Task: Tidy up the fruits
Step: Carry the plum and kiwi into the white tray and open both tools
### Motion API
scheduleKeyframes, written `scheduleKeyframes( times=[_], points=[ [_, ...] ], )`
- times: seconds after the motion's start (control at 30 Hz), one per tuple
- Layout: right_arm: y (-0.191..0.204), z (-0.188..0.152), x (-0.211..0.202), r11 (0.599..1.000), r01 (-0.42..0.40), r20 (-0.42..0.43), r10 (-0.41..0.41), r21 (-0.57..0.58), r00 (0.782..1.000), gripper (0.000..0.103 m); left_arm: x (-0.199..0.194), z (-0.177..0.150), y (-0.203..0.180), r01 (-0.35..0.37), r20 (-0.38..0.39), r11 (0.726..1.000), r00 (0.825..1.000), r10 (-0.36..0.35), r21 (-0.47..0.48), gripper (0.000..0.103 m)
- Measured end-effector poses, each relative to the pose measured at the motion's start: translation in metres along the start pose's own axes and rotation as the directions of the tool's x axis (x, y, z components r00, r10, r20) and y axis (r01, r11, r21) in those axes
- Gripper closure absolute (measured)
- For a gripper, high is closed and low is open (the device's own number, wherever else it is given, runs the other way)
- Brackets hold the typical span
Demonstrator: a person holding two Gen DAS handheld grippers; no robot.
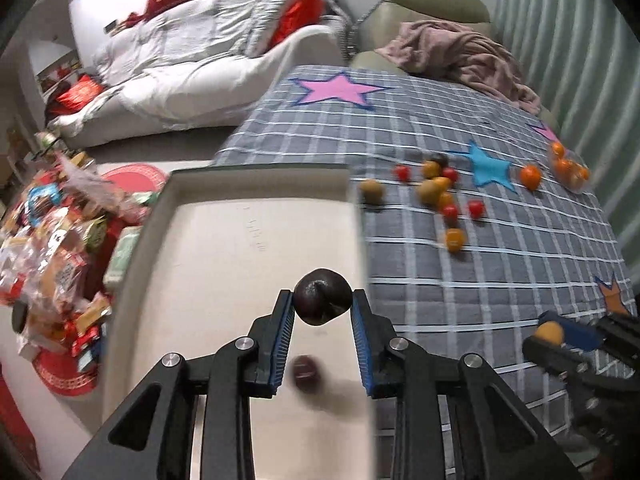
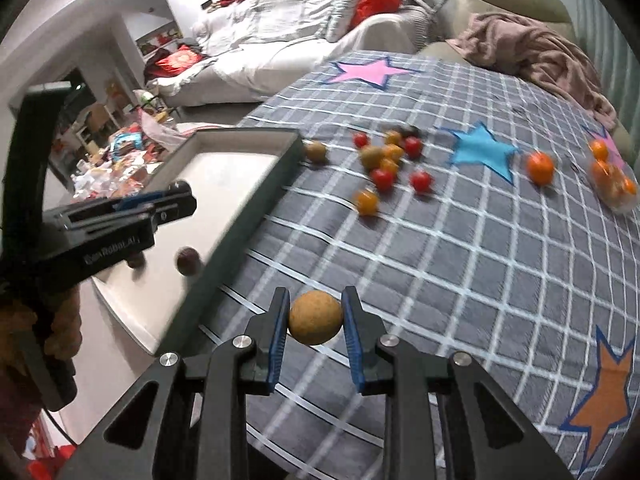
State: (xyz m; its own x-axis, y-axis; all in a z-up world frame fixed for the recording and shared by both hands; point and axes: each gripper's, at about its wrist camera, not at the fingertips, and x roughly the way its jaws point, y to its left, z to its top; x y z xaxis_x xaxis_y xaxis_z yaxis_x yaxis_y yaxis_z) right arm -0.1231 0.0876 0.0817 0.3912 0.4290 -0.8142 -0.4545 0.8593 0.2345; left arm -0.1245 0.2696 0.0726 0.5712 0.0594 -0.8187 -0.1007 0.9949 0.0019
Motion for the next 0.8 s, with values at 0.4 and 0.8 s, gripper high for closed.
scheduleKeyframes(
  times=[0.4,0.8],
  points=[
    [0.063,0.05,0.052,0.994,-0.059,-0.05,0.054,-0.093,0.997,0.074,0.026,-0.007,0.063,-0.131,-0.039,0.99,0.991,0.129,-0.059,0.073],
    [0.095,0.071,0.106,0.982,-0.052,-0.111,0.032,-0.179,0.993,0.074,0.052,-0.009,0.077,-0.168,-0.086,0.984,0.983,0.162,-0.059,0.073]
  ],
)
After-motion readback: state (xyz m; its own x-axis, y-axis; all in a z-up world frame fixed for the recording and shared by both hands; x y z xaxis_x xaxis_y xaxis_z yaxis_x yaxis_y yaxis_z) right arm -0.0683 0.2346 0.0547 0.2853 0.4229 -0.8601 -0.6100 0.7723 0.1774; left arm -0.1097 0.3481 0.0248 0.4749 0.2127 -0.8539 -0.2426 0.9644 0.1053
